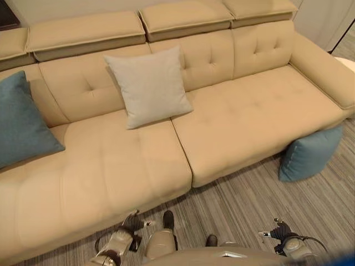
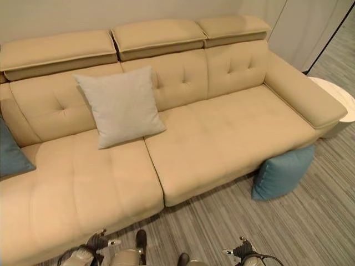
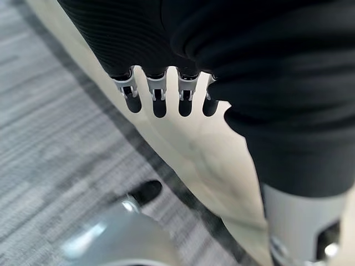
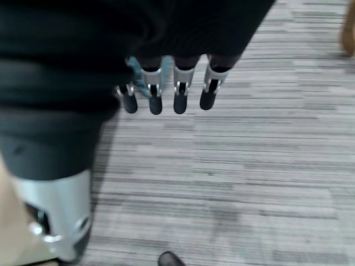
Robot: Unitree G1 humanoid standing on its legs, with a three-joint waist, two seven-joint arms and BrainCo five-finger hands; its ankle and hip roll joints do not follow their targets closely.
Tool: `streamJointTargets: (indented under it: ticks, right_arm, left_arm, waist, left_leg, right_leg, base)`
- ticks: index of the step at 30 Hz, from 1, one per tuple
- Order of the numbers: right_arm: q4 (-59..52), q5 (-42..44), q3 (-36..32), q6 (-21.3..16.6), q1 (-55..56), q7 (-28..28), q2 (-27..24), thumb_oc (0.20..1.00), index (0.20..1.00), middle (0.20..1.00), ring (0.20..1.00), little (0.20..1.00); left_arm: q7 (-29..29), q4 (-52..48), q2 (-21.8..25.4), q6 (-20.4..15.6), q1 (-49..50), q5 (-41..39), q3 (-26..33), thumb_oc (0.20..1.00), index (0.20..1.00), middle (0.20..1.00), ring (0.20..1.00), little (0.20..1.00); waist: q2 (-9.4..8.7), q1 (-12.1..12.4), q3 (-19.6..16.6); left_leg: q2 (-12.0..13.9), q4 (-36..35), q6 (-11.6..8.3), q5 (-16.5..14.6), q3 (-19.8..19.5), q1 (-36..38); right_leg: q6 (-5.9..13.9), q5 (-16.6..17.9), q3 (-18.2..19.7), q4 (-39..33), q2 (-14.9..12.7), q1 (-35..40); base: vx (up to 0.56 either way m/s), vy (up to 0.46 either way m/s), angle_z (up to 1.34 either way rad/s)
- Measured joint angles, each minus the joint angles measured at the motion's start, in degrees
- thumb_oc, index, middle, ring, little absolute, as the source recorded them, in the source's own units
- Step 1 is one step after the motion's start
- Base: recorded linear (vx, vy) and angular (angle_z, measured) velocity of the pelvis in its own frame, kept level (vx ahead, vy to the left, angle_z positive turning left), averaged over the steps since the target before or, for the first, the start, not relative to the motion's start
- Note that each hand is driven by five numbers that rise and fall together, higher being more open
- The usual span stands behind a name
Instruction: Pick up all the scattered cushions and arrange them neatly on the sofa.
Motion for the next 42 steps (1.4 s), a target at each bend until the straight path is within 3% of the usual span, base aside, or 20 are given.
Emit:
streamJointTargets:
  ticks: [1, 2, 4, 6, 8, 12, 14, 17, 19, 20, 21, 22, 23, 25, 28, 34, 37, 38, 40, 42]
  right_arm:
    - [0.61, 0.67, 0.01, -0.06, 0.25, -0.42, -0.58, 1.0, 1.0, 1.0, 1.0, 1.0]
    - [1.96, 0.74, 0.06, 0.05, -0.01, -0.72, -0.94, 1.0, 1.0, 1.0, 1.0, 1.0]
    - [2.94, 1.1, 0.09, 0.42, -0.27, -0.71, -1.09, 1.0, 1.0, 1.0, 1.0, 1.0]
    - [3.02, 1.35, 0.12, 0.47, -0.81, -0.7, -0.96, 1.0, 1.0, 1.0, 1.0, 1.0]
    - [2.46, 1.83, 0.08, 0.5, -0.98, -0.72, -1.16, 1.0, 1.0, 1.0, 1.0, 1.0]
    - [2.06, 2.6, -1.82, 0.54, -2.56, -0.83, -1.65, 1.0, 1.0, 1.0, 1.0, 1.0]
    - [1.87, 2.85, -2.04, 0.56, -2.73, -0.82, -1.09, 1.0, 1.0, 1.0, 1.0, 1.0]
    - [0.96, 2.83, -2.01, 0.26, -2.76, -0.8, -0.53, 1.0, 1.0, 1.0, 1.0, 1.0]
    - [1.88, 2.8, -2.03, 0.68, -3.5, -0.76, -0.08, 1.0, 1.0, 1.0, 1.0, 1.0]
    - [1.91, 2.8, -1.97, 0.69, -3.49, -0.67, 0.03, 1.0, 1.0, 1.0, 1.0, 1.0]
    - [2.9, 2.75, -1.87, 0.7, -3.52, -0.71, 0.38, 1.0, 1.0, 1.0, 1.0, 1.0]
    - [3.95, 2.74, -1.88, 0.88, -3.48, -0.62, 0.83, 1.0, 1.0, 1.0, 1.0, 1.0]
    - [4.41, 2.75, -1.9, 0.96, -2.42, -0.62, 0.81, 1.0, 1.0, 1.0, 1.0, 1.0]
    - [4.35, 2.75, -1.99, 1.16, -0.89, -0.62, 0.75, 1.0, 1.0, 1.0, 1.0, 1.0]
    - [3.68, 2.76, -1.99, 1.18, -0.64, -0.68, 1.34, 1.0, 1.0, 1.0, 1.0, 1.0]
    - [2.73, 3.5, -2.53, 0.46, 0.3, -0.91, 1.44, 1.0, 1.0, 1.0, 1.0, 1.0]
    - [3.28, 6.36, -4.57, -0.09, 0.19, -1.95, 1.62, 1.0, 1.0, 1.0, 1.0, 1.0]
    - [3.93, 7.43, -5.04, -0.11, 0.1, -2.22, 1.93, 1.0, 1.0, 1.0, 1.0, 1.0]
    - [4.07, 7.92, -5.03, -0.06, -0.1, -2.4, 1.58, 1.0, 1.0, 1.0, 1.0, 1.0]
    - [4.14, 8.01, -4.77, 0.0, 0.18, -2.54, 1.24, 1.0, 1.0, 1.0, 1.0, 1.0]
  left_arm:
    - [0.07, -0.2, -1.3, 0.03, -0.16, -0.1, 0.02, 1.0, 1.0, 1.0, 1.0, 1.0]
    - [-0.02, -1.06, -2.42, 0.01, -0.06, -0.4, -0.55, 1.0, 1.0, 1.0, 1.0, 1.0]
    - [-0.01, -1.18, -3.47, -0.07, 0.4, -0.44, -1.14, 1.0, 1.0, 1.0, 1.0, 1.0]
    - [-0.02, -0.74, -3.52, 0.04, 1.2, -0.45, -0.95, 1.0, 1.0, 1.0, 1.0, 1.0]
    - [-0.02, -0.51, -3.56, 0.04, 0.18, -0.45, -0.51, 1.0, 1.0, 1.0, 1.0, 1.0]
    - [-0.01, 0.5, -3.98, 0.04, -2.06, -0.42, -0.57, 1.0, 1.0, 1.0, 1.0, 1.0]
    - [0.18, 0.29, -3.39, 0.01, -3.09, -0.4, -1.6, 1.0, 1.0, 1.0, 1.0, 1.0]
    - [0.2, 0.41, -3.39, -0.01, -2.62, -0.39, -1.87, 1.0, 1.0, 1.0, 1.0, 1.0]
    - [0.33, 0.45, -3.23, 0.02, -1.78, -0.38, -1.75, 1.0, 1.0, 1.0, 1.0, 1.0]
    - [0.8, 0.46, -3.21, 0.07, -1.6, -0.38, -1.61, 1.0, 1.0, 1.0, 1.0, 1.0]
    - [1.06, 0.88, -2.88, 0.01, -1.09, -0.35, -0.41, 1.0, 1.0, 1.0, 1.0, 1.0]
    - [1.23, 1.14, -2.62, -0.05, -0.74, -0.37, 0.97, 1.0, 1.0, 1.0, 1.0, 1.0]
    - [1.21, 1.66, -2.33, 0.13, 0.08, -0.45, 2.95, 1.0, 1.0, 1.0, 1.0, 1.0]
    - [1.29, 2.03, -1.38, 0.06, 0.52, -0.5, 4.52, 1.0, 1.0, 1.0, 1.0, 1.0]
    - [1.37, 2.79, -0.1, 0.11, 1.24, -0.57, 4.55, 1.0, 1.0, 1.0, 1.0, 1.0]
    - [1.26, 3.09, -1.97, 0.13, 4.23, -2.85, 3.8, 1.0, 1.0, 1.0, 1.0, 1.0]
    - [1.25, 3.15, -2.87, 0.11, 3.27, -4.32, 2.38, 1.0, 1.0, 1.0, 1.0, 1.0]
    - [1.2, 3.16, -2.8, 0.13, 1.39, -4.73, 2.37, 1.0, 1.0, 1.0, 1.0, 1.0]
    - [1.22, 2.95, -2.78, 0.13, 0.5, -4.89, 2.01, 1.0, 1.0, 1.0, 1.0, 1.0]
    - [1.23, 2.93, -3.0, 0.15, 0.35, -4.89, 0.94, 1.0, 1.0, 1.0, 1.0, 1.0]
  waist:
    - [0.78, -0.71, 0.59]
    - [1.19, -1.86, 1.23]
    - [1.41, -2.05, 1.69]
    - [1.61, -2.95, 1.84]
    - [1.41, -3.79, 3.37]
    - [2.77, -6.19, 4.4]
    - [1.72, -4.77, 4.78]
    - [1.32, -4.64, 5.09]
    - [2.46, -4.2, 5.34]
    - [2.97, -4.27, 6.21]
    - [3.26, -4.49, 6.38]
    - [3.2, -2.4, 6.43]
    - [3.35, -2.07, 6.55]
    - [3.15, -1.92, 6.37]
    - [1.72, -0.63, 5.76]
    - [1.97, -1.02, 1.08]
    - [2.27, -1.45, 1.37]
    - [1.38, -1.47, 2.03]
    - [1.21, -1.42, 3.02]
    - [1.86, -1.59, 3.24]
  left_leg:
    - [-0.01, 2.35, 0.04, -0.07, -1.73, -0.68]
    - [-1.38, 4.49, -0.5, -3.56, -6.27, -1.53]
    - [-4.45, 4.54, 1.37, -8.68, -12.36, 0.58]
    - [-6.11, 4.63, 2.73, -11.82, -14.93, 4.19]
    - [-6.91, 4.75, 5.03, -15.92, -15.59, 7.8]
    - [-5.97, -1.87, 7.25, -18.74, -14.44, 11.96]
    - [-8.3, -3.61, 8.57, -17.95, -13.53, 11.91]
    - [-10.26, -4.16, 10.39, -16.99, -9.81, 11.69]
    - [-9.45, -2.86, 13.34, -17.09, -4.84, 9.67]
    - [-9.04, -2.91, 13.86, -17.13, -3.74, 9.59]
    - [-7.97, -2.71, 14.96, -15.6, -1.03, 8.83]
    - [-7.23, -4.07, 15.07, -15.13, 1.78, 9.56]
    - [-6.79, -3.72, 15.49, -15.6, 2.09, 9.76]
    - [-6.74, -4.18, 14.67, -15.2, 2.52, 10.07]
    - [-7.1, -4.97, 12.35, -13.83, 3.26, 9.04]
    - [-2.22, -3.97, 7.35, -13.13, 2.74, 8.61]
    - [-0.5, 2.87, 3.41, -12.97, 0.5, 5.82]
    - [-1.01, 9.48, 1.44, -10.1, -0.78, 1.74]
    - [-1.33, 15.08, 1.49, -8.34, -2.25, -1.5]
    - [-1.74, 13.77, 2.92, -9.91, -2.9, -1.77]
  right_leg:
    - [-0.86, 0.92, -0.04, -0.04, 0.37, -0.13]
    - [-0.59, 1.43, 0.45, -0.65, 0.38, -0.34]
    - [1.09, 4.13, 3.8, -3.07, 0.74, -0.25]
    - [1.1, 6.67, 6.75, -5.64, 2.02, -0.24]
    - [1.02, 8.79, 9.03, -6.89, 2.38, -0.36]
    - [2.06, 11.13, 11.11, -7.33, 3.18, -3.29]
    - [4.21, 13.18, 14.97, -7.19, 2.48, -6.48]
    - [4.76, 13.15, 15.8, -7.29, 0.13, -8.66]
    - [10.68, 9.61, 13.06, -6.19, -0.8, -10.93]
    - [10.35, 9.97, 10.93, -4.38, -1.3, -11.69]
    - [9.76, 9.02, 3.53, -0.42, -3.06, -12.71]
    - [9.75, 7.56, -4.86, 5.6, -5.24, -13.65]
    - [9.88, 5.17, -4.35, 10.13, -6.28, -12.02]
    - [11.11, 1.51, -2.02, 15.04, -7.77, -7.96]
    - [10.8, -1.25, -1.41, 7.65, -7.72, -3.09]
    - [5.76, 0.21, -1.37, 1.34, -1.56, -0.17]
    - [2.39, -2.1, -1.26, 3.43, -0.08, -0.45]
    - [0.48, -2.81, -1.02, 4.35, -1.19, -1.2]
    - [-0.59, -2.84, -0.43, 3.31, -1.24, -0.09]
    - [-0.94, -2.4, -0.46, 1.52, -0.8, 0.82]
  base:
    - [-0.16, -0.004, -0.18]
    - [-0.11, 0.033, -0.28]
    - [-0.1, 0.073, -0.67]
    - [-0.11, 0.12, -0.9]
    - [-0.12, 0.19, -0.66]
    - [-0.15, 0.166, -0.48]
    - [-0.16, 0.16, -0.8]
    - [-0.15, 0.103, -0.97]
    - [-0.19, 0.062, -1.11]
    - [-0.17, 0.054, -0.85]
    - [-0.08, 0.005, -0.9]
    - [-0.08, -0.01, -1.05]
    - [-0.11, -0.028, -0.82]
    - [-0.05, -0.057, -0.28]
    - [0.03, -0.14, -0.34]
    - [0.08, -0.178, -0.07]
    - [0.06, -0.127, 0.14]
    - [0.11, -0.084, -0.02]
    - [0.13, -0.047, -0.06]
    - [0.19, -0.022, -0.1]
